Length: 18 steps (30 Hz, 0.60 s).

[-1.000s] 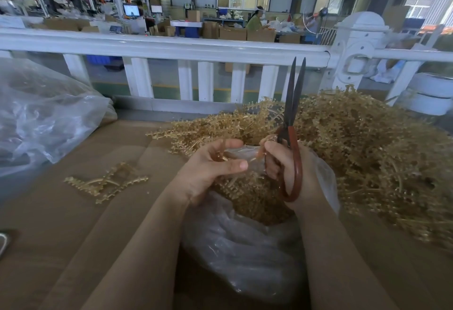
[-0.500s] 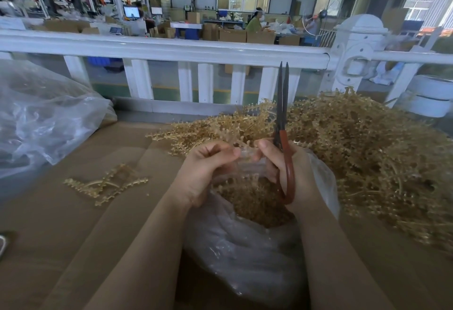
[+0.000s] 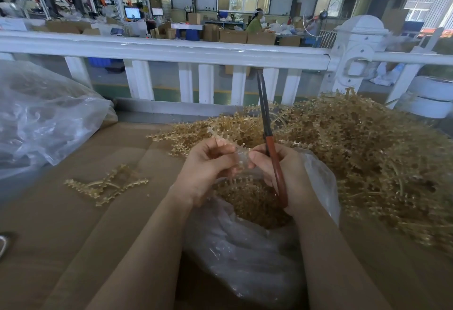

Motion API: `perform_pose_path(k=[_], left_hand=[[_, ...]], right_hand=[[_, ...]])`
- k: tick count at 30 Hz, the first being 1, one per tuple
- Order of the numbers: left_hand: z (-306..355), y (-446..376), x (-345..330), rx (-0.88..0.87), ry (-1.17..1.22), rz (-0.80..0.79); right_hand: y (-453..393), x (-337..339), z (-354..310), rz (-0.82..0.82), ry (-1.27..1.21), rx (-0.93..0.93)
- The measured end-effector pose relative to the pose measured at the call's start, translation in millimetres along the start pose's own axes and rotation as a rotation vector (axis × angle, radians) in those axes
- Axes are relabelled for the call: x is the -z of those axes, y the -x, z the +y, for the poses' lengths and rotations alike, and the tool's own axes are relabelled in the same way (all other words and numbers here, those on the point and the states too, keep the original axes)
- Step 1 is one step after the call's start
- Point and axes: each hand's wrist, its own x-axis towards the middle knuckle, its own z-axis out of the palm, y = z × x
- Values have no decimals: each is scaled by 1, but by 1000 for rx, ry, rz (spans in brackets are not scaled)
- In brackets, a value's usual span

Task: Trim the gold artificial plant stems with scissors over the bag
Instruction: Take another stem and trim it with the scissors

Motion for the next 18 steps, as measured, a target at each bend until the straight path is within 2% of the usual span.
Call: perform_pose_path(k=[7,18], left_hand=[[3,3,-1,53,61,-136],[3,5,-6,51,6,-27]], right_hand=[[1,-1,1,16,-75,4],[1,-3,1,-19,-56,-3]])
